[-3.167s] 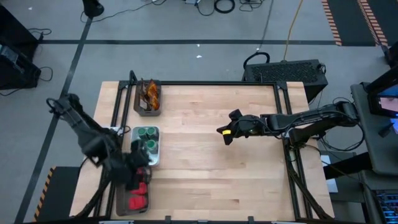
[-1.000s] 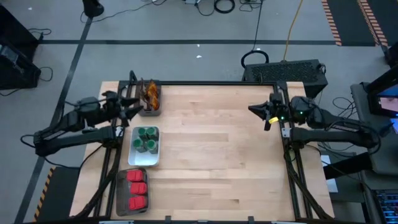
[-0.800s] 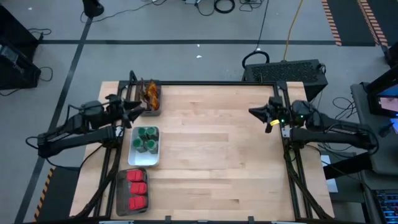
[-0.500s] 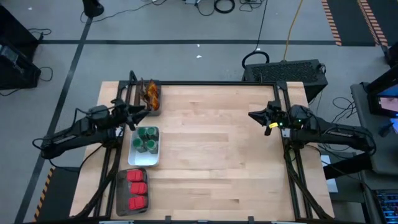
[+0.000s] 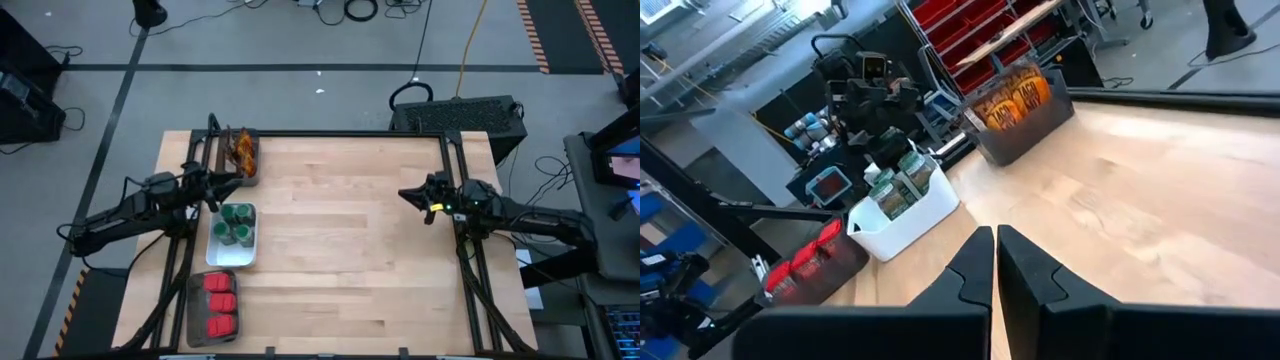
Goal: Sort spices by type
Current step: Return to Home Position
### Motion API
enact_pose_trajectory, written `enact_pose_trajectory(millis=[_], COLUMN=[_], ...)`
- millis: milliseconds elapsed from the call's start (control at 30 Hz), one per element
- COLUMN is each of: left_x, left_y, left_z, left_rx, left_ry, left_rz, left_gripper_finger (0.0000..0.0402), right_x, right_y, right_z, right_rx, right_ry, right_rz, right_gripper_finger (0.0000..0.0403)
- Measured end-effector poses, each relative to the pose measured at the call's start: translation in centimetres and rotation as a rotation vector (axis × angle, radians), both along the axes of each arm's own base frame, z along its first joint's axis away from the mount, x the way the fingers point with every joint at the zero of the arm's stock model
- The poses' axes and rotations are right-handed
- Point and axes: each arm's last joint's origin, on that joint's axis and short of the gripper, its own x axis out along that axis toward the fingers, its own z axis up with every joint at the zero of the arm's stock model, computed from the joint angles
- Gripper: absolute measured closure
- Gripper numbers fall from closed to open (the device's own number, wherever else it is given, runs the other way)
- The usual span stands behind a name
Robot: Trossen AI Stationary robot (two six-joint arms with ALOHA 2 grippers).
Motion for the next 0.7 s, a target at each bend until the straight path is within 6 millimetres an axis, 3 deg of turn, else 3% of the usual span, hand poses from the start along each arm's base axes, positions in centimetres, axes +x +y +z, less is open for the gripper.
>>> enact_pose_trajectory(millis=[300, 433, 700], left_x=[0.4, 1.1, 1.9], left_y=[0.0, 0.2, 0.2], left_z=[-1.2, -2.8, -4.6], left_rx=[-0.011, -0.04, -0.041], left_ry=[0.017, -0.01, -0.067], left_rz=[-0.03, -0.052, -0.131], left_gripper_finger=[0.0123, 0.0123, 0.0123], right_x=[-0.3, -0.3, -0.1], right_y=[0.1, 0.1, 0.1], right_z=[-2.8, -2.7, -3.1], right_rx=[0.057, 0.033, -0.187], right_ry=[0.017, 0.016, 0.108], right_rz=[-0.002, -0.002, 0.048], right_gripper_finger=[0.0403, 0.0403, 0.0403])
